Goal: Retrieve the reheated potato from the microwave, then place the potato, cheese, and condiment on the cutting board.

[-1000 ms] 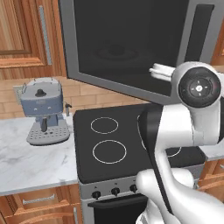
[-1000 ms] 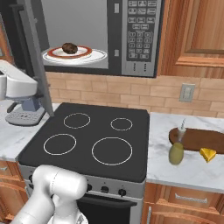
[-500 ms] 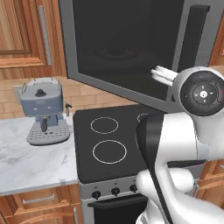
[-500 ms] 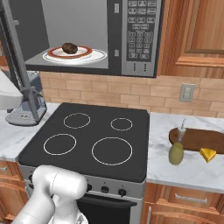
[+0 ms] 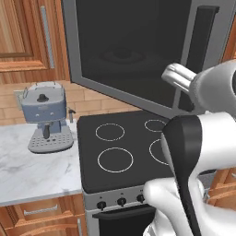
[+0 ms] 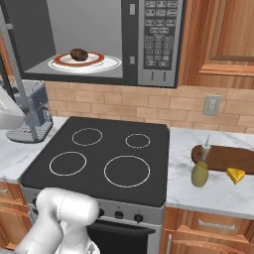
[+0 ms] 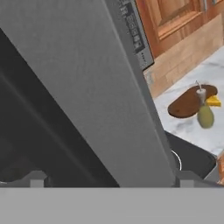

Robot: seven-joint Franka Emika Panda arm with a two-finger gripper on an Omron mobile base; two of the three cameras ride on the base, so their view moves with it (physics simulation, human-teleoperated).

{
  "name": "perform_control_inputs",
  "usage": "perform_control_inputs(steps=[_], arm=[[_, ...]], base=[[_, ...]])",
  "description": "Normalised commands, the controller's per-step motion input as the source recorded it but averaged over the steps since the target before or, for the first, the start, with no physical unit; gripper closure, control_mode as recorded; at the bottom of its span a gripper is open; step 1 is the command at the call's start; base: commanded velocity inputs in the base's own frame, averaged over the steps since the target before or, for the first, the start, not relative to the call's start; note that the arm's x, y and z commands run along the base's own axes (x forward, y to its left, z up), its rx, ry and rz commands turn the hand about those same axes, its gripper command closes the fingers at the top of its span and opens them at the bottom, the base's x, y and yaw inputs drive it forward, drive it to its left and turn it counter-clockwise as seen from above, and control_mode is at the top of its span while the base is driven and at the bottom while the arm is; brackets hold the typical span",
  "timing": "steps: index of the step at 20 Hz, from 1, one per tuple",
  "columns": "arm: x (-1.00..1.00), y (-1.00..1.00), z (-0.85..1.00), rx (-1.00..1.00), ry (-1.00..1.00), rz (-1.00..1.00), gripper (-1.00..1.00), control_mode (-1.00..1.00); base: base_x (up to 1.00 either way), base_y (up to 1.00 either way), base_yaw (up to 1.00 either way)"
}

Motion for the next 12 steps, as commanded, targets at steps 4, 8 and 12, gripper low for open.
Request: perform_control_inputs(steps=[4,8,12], arm=[[-0.15,-0.02,0.08,0.40,-0.09,0.32,-1.00,-1.00],[-0.01,-0.09,0.03,0.36,-0.07,0.36,-1.00,-1.00],[-0.24,0.00,0.00,0.30,-0.17,0.47,-1.00,-1.00]], base=[[0.00,0.00,0.00],[0.00,0.00,0.00],[0.00,0.00,0.00]])
